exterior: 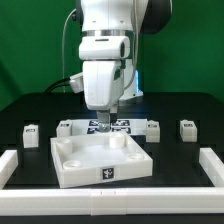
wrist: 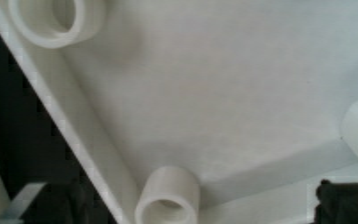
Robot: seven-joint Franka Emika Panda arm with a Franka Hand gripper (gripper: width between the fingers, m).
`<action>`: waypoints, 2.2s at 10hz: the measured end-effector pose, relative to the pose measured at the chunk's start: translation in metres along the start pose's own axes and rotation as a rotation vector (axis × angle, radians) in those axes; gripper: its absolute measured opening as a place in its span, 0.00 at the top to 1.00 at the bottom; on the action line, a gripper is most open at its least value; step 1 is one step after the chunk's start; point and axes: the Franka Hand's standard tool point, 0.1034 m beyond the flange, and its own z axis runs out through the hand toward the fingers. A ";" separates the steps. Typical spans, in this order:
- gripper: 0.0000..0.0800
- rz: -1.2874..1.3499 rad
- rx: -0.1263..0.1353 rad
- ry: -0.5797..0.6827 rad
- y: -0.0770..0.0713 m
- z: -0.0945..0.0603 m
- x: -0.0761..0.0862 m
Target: Assemble one leg
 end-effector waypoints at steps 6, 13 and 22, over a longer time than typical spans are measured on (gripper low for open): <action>0.19 -0.374 0.002 -0.048 -0.039 0.020 -0.003; 0.19 -0.396 -0.020 -0.040 -0.049 0.025 -0.020; 0.19 -0.355 0.062 -0.044 -0.077 0.056 -0.051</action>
Offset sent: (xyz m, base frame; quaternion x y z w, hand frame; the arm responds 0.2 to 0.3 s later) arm -0.0280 -0.0190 -0.0077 -0.0163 -0.0825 -0.1482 0.9854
